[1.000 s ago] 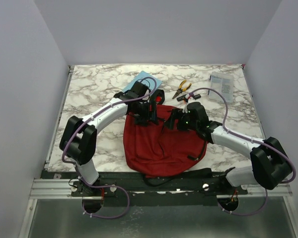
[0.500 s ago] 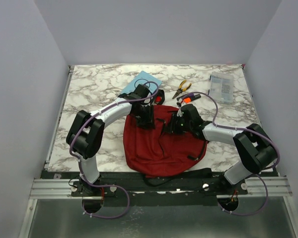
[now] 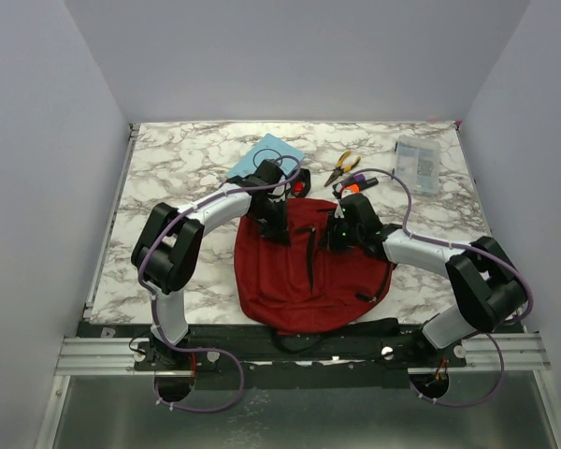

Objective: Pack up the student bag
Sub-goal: Unzip the student bag at the center of the board.

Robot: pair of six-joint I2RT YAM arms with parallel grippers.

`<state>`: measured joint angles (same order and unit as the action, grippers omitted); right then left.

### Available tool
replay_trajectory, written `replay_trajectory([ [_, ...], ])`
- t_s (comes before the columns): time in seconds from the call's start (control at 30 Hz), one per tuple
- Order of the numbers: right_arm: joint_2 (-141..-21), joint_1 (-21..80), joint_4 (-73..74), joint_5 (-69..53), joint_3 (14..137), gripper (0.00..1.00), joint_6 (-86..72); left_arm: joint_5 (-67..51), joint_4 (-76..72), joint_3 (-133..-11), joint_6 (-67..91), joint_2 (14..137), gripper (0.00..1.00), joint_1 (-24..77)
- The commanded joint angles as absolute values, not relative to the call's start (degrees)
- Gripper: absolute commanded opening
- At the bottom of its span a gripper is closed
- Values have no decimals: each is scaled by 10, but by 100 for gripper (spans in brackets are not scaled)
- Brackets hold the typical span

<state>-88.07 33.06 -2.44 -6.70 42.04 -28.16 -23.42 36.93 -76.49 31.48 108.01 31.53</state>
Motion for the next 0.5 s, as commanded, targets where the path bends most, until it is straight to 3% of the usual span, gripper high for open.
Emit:
replay_trajectory([
  [0.0, -872, 327, 56, 5, 454, 1, -240, -271, 369, -780, 309, 1074, 0, 311],
  [0.27, -852, 327, 96, 20, 498, 12, -267, -341, 329, -753, 346, 1056, 0, 311],
  [0.33, -843, 328, 102, 33, 503, 21, -304, -359, 315, -742, 360, 1058, 0, 311],
  [0.47, -827, 328, 132, 7, 524, 25, -453, -373, 307, -732, 373, 1060, 0, 308],
])
